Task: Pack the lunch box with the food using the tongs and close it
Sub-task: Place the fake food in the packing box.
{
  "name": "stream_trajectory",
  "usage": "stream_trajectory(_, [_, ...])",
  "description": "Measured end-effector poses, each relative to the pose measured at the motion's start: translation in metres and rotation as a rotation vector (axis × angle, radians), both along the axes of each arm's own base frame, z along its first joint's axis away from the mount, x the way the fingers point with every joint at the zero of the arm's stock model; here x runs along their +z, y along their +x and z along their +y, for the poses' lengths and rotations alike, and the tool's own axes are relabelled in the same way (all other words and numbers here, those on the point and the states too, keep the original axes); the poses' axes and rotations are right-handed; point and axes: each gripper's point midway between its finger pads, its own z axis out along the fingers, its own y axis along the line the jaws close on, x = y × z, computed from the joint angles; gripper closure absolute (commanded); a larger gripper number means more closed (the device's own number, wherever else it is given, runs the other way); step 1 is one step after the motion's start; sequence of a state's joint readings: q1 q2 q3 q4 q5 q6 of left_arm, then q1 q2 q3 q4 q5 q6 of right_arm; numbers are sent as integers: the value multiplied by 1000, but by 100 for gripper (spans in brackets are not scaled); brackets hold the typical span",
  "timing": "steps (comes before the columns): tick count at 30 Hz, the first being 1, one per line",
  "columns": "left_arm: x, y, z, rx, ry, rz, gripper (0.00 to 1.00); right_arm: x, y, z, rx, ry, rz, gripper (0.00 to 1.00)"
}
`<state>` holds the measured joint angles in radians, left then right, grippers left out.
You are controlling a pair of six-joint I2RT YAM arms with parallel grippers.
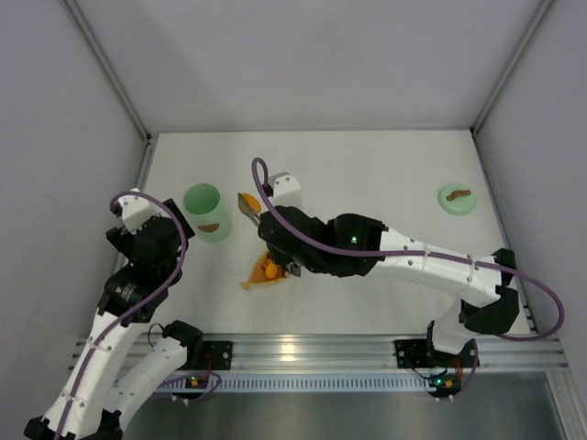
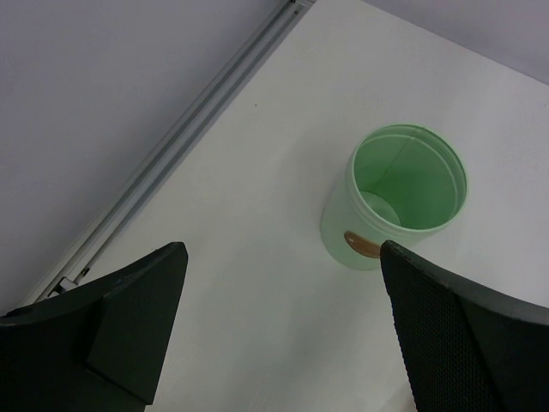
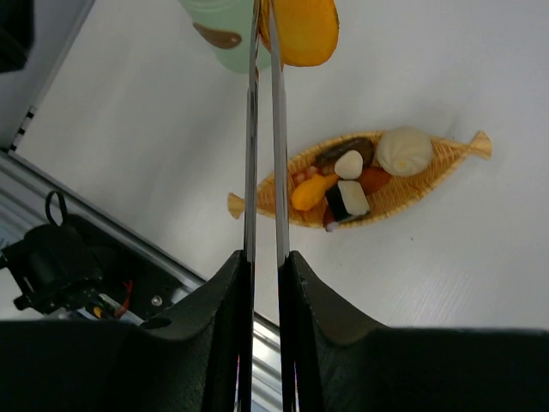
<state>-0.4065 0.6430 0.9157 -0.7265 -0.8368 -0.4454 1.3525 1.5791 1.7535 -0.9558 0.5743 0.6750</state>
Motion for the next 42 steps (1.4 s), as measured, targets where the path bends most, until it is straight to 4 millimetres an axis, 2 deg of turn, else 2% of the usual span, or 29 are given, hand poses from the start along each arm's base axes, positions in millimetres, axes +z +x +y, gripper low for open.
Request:
stream_trajectory(3, [3, -4, 5, 31, -3, -20, 1, 20, 10, 20, 31, 48, -23, 92])
stream_trajectory(6, [7, -8, 10, 53, -10, -43, 1, 24, 19, 39, 61, 68, -38, 92])
stream_trajectory(11, [8, -10, 13, 69, -8, -50, 1, 8, 27, 77, 128, 73, -39, 93])
stream_trajectory(17, [8, -10, 13, 71, -7, -49, 1, -11, 31, 104, 184, 78, -29, 93])
stream_trajectory(26, [9, -11, 14, 71, -9, -53, 1, -4, 54, 120, 177, 147, -53, 91])
stream_trajectory(32, [9, -11, 13, 67, -10, -52, 1, -18, 60, 130, 183, 142, -40, 86])
stream_trajectory(37, [8, -11, 13, 63, -11, -51, 1, -28, 62, 133, 179, 125, -32, 77])
stream_trajectory(42, [8, -11, 11, 55, -14, -49, 1, -28, 63, 133, 176, 130, -33, 68])
